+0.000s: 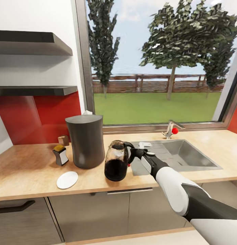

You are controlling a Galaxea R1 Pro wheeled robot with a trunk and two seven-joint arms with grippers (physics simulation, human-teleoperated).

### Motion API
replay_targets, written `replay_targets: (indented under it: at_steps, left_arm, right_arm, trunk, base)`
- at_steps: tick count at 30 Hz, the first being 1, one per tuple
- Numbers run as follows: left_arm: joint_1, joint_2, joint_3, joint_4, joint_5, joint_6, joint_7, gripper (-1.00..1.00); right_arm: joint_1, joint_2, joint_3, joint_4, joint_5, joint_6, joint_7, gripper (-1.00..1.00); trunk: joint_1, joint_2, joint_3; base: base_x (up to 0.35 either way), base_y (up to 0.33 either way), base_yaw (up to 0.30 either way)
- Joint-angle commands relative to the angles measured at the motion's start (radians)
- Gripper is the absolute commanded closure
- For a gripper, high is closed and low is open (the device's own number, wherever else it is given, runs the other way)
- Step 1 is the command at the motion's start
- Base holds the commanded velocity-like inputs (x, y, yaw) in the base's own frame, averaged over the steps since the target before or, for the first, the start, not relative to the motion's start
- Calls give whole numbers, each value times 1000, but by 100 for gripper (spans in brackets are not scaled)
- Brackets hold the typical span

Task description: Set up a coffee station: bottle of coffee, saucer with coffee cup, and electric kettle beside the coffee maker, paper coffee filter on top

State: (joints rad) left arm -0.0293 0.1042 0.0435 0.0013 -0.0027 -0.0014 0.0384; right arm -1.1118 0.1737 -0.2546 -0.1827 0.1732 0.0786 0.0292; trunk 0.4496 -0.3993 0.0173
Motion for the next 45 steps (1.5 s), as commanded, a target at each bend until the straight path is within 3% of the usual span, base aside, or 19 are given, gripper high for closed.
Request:
replay_targets:
  at_steps: [1,8,11,16,19,27,32,41,45]
  left_arm:
    - [0,0,4,0,0,0,2,-100]
    - [0,-1,5,0,0,0,2,-100]
    - [0,-1,4,0,0,0,2,-100]
    - [0,0,4,1,0,1,2,-100]
    - [0,0,4,2,0,0,2,-100]
    - [2,0,4,2,0,1,2,-100]
    - [2,0,4,2,0,0,2,-100]
    - [2,2,5,2,0,0,2,-100]
    - [2,2,5,2,0,0,2,-100]
  right_arm:
    - [0,1,-12,-1,9,5,1,100]
    - [1,1,-12,26,9,1,1,100]
    - [1,1,-12,31,9,-41,1,100]
    - [1,1,-11,56,-84,-59,1,100]
    - [1,1,-11,57,-103,-59,1,100]
    - [1,1,-11,93,-106,-60,-5,100]
    - [1,1,-11,94,-106,-62,-63,100]
    - [1,1,-11,94,-105,-62,-69,100]
    - [1,1,-9,94,-104,-61,-133,100]
  trunk:
    - [1,-1,0]
    - [1,-1,0]
    - [1,-1,0]
    - [1,-1,0]
    - [1,-1,0]
    - [1,-1,0]
    - [1,-1,0]
    - [1,-1,0]
    - [1,-1,0]
  base:
    - [49,33,0]
    - [21,6,0]
    - [70,0,0]
    - [79,23,0]
    - [38,32,0]
    - [2,5,0]
    - [0,109,0]
    - [15,14,0]
    - [93,59,0]
